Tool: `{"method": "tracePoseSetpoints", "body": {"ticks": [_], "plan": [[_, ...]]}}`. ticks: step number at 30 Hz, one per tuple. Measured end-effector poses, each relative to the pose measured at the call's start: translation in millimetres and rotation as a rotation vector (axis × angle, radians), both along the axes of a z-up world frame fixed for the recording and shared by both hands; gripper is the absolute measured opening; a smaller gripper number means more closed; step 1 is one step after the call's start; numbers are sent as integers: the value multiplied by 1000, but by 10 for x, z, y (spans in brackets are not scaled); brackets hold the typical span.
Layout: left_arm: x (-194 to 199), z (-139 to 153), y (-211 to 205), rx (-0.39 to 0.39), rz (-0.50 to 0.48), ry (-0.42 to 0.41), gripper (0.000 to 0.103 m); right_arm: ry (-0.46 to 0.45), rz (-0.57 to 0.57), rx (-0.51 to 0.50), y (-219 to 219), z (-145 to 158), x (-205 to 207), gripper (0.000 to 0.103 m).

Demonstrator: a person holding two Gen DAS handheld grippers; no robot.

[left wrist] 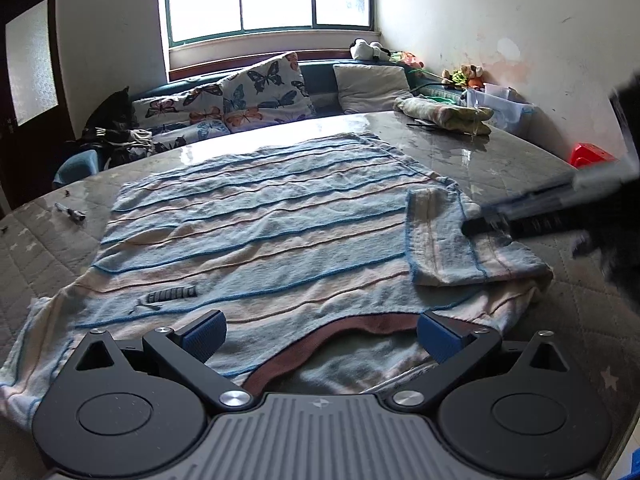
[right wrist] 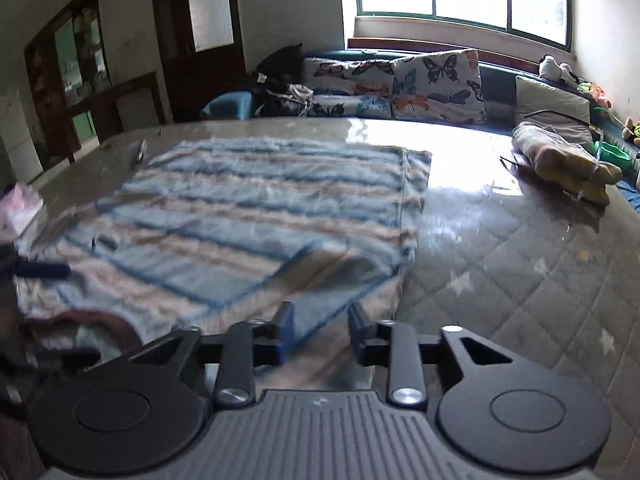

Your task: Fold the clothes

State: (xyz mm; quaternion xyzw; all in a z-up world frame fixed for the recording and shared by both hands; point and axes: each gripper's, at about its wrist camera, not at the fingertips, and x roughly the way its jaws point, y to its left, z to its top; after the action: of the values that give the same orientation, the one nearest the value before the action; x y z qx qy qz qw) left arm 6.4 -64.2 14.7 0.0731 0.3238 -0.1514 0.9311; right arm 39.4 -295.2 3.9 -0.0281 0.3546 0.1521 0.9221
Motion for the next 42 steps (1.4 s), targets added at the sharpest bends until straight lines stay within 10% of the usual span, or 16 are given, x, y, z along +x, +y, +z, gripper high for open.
{"method": "tracePoseSetpoints", "body": {"ticks": [15, 24, 35, 42], "plan": [[-196, 23, 589, -14, 199, -7, 103, -54, 44, -28, 81, 66, -385, 48], [-197, 114, 1314, -64, 513, -64, 101, -12, 65, 17, 342, -105, -159, 50], [-108, 24, 2061, -205, 796, 28, 67, -2, 63, 15, 348, -137, -154, 52], [-118, -9, 2206, -249, 808, 53, 47, -1, 62, 21, 341, -140, -153, 53]]}}
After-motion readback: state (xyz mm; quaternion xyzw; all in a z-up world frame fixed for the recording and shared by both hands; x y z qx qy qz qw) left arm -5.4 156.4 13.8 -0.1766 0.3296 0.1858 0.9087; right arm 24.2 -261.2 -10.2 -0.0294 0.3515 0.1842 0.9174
